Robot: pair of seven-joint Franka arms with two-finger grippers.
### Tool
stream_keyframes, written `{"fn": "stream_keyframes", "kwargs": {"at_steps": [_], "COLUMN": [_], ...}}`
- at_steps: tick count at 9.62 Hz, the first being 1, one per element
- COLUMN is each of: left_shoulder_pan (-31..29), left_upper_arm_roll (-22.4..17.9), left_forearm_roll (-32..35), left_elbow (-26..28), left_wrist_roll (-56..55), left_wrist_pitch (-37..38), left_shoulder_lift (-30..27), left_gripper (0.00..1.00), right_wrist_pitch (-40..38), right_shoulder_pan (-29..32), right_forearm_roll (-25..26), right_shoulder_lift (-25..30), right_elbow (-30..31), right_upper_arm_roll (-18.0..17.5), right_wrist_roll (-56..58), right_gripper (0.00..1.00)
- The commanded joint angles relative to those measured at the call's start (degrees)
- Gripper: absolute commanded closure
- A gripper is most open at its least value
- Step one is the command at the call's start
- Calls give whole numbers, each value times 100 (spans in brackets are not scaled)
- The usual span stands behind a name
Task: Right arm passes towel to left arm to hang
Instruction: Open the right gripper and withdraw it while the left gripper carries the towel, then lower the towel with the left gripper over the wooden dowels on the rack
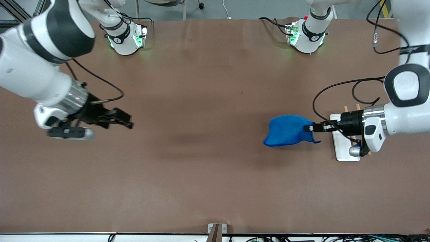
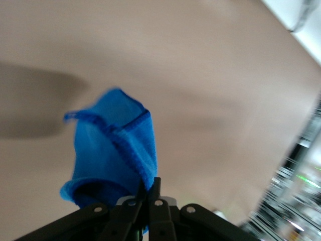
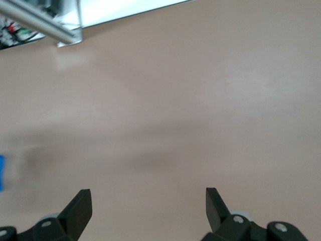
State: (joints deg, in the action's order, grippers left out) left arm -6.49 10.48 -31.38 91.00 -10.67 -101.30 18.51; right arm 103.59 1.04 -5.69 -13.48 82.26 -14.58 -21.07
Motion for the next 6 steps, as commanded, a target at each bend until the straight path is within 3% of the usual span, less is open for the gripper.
{"fn": "stream_keyframes", "kwargs": {"at_steps": [1,4,6], "left_shoulder_pan": [-148,-817,-1221], "left_upper_arm_roll": [-55,-46,-46], "left_forearm_roll": [1295,2343,2645], "left_elbow": [268,374,357], "left_wrist_roll": [-468,-200,457], "left_wrist_pitch": [31,31,31], "left_shoulder_lift": [-93,-41,-5], "left_gripper": [100,100,100], "right_wrist_pitch": [-468,-1531,-1780], "right_shoulder_pan": [-25,1,28], "right_forearm_roll": [216,428,428], "right_shoulder_lift": [608,1144,1304], "right_elbow": [247,229,316], "right_upper_arm_roll": [690,1368,1798], "right_wrist_roll": [67,858,1542], "right_gripper": [0,0,0]}}
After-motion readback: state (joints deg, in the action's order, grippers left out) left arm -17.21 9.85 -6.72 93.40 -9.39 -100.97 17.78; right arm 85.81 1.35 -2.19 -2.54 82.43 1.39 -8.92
